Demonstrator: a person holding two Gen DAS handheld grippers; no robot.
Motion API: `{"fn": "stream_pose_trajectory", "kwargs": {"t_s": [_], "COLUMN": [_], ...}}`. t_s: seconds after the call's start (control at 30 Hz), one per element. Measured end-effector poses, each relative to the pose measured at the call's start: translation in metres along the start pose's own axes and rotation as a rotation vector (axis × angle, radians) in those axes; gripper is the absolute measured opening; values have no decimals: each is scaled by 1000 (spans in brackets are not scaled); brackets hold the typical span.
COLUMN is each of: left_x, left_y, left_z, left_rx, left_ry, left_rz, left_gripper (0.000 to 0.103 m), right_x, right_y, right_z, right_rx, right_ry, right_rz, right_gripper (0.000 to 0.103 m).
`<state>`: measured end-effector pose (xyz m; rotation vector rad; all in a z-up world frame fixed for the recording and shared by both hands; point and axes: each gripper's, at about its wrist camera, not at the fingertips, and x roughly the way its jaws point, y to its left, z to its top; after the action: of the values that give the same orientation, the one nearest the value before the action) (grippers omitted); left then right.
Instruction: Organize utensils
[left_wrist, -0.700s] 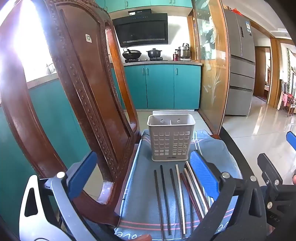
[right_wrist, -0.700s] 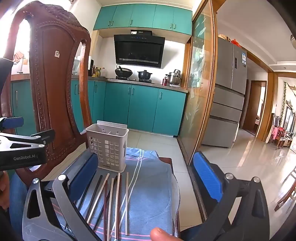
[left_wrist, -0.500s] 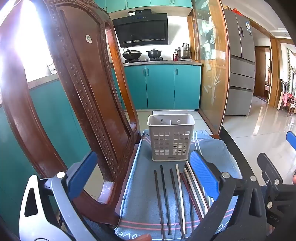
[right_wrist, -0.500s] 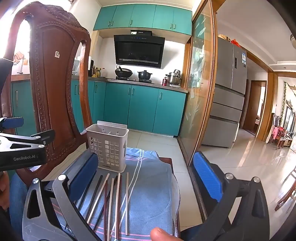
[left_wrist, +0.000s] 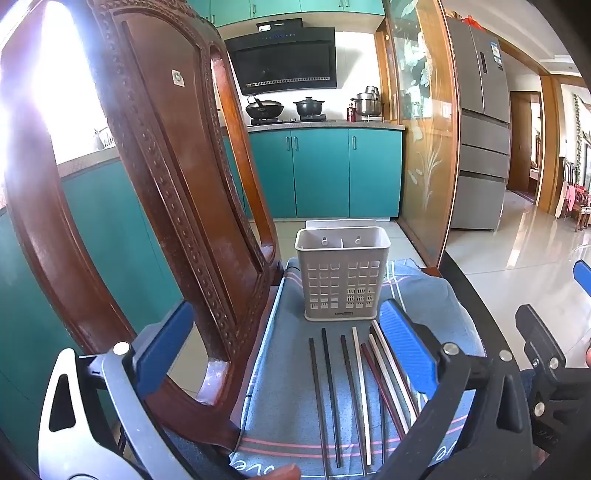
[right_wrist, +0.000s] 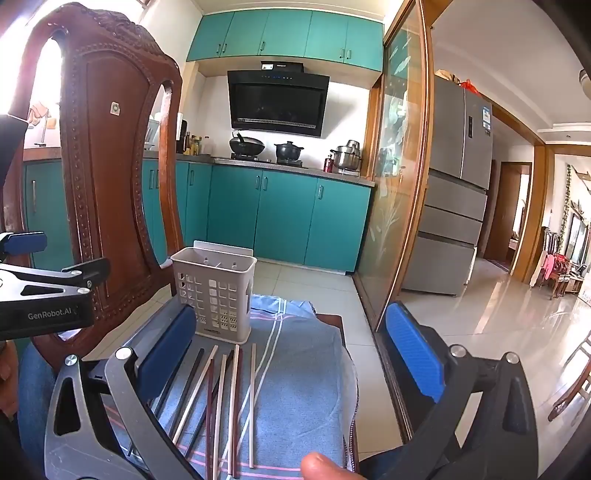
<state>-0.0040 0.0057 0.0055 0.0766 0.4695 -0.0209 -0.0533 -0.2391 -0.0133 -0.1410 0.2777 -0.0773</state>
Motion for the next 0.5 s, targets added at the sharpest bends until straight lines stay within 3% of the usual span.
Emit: {"fn": "stream_pose_trajectory", "kwargs": {"t_s": [0.5], "left_x": [-3], "left_y": [-1], "left_z": [-1], "left_rx": [6], "left_ry": [-13], "left_rz": [16], "left_gripper": [100], "right_x": [-9], "right_y": [-1], "right_z": [3], "right_rx": [-8], "right_ry": [-22], "right_rz": [-5], "right_gripper": [100]}}
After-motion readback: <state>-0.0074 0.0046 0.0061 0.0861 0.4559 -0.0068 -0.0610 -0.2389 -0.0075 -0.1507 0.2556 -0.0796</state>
